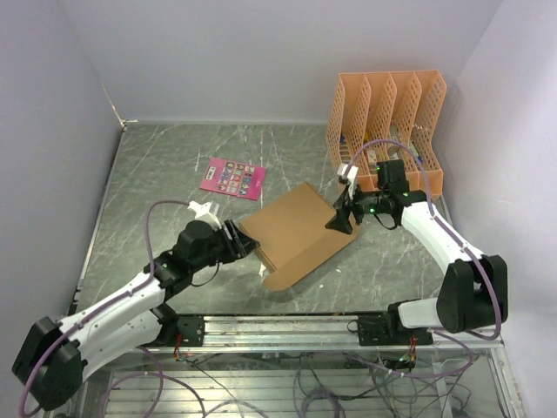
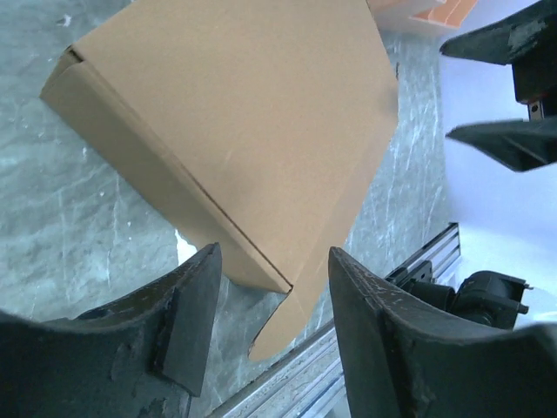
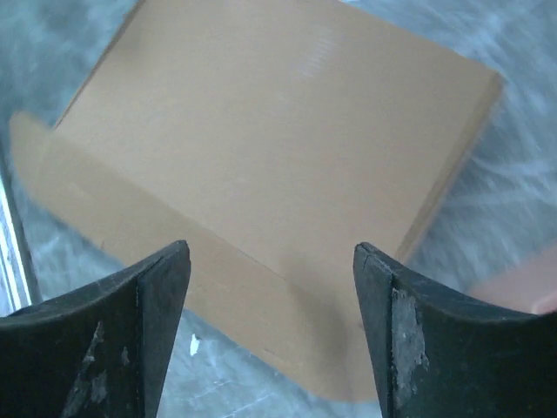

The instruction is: Fold the paper box

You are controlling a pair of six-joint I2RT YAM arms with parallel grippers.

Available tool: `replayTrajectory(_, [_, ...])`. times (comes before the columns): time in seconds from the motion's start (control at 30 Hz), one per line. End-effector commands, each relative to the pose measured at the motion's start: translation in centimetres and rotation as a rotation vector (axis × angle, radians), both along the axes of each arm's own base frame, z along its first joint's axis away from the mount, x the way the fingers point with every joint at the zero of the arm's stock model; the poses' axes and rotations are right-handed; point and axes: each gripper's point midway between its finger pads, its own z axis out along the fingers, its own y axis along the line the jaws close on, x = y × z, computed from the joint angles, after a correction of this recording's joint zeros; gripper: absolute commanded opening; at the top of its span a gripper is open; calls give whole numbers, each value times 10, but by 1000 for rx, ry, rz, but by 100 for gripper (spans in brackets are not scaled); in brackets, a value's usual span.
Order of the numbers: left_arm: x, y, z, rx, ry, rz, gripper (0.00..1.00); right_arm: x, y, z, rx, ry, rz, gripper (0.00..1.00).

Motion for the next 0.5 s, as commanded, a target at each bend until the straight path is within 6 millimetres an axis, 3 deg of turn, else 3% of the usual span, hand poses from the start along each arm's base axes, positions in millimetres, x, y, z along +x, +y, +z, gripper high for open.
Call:
replayTrajectory(0.0, [1,14,1,-113,-8,111,64,42,-24,-1,118,176,-463,78])
replayTrajectory(0.1, [-3,16,-5,-157,-2,118,66,51,-39,-20,115,247,-569,78])
replayTrajectory(0.4, [-3,14,-16,-199,27,111,68,74,-54,-51,106,337,-695,69])
replayTrajectory(0.47, [-2,12,-18,-213,29,110,69,73,-54,-60,100,368,-695,62])
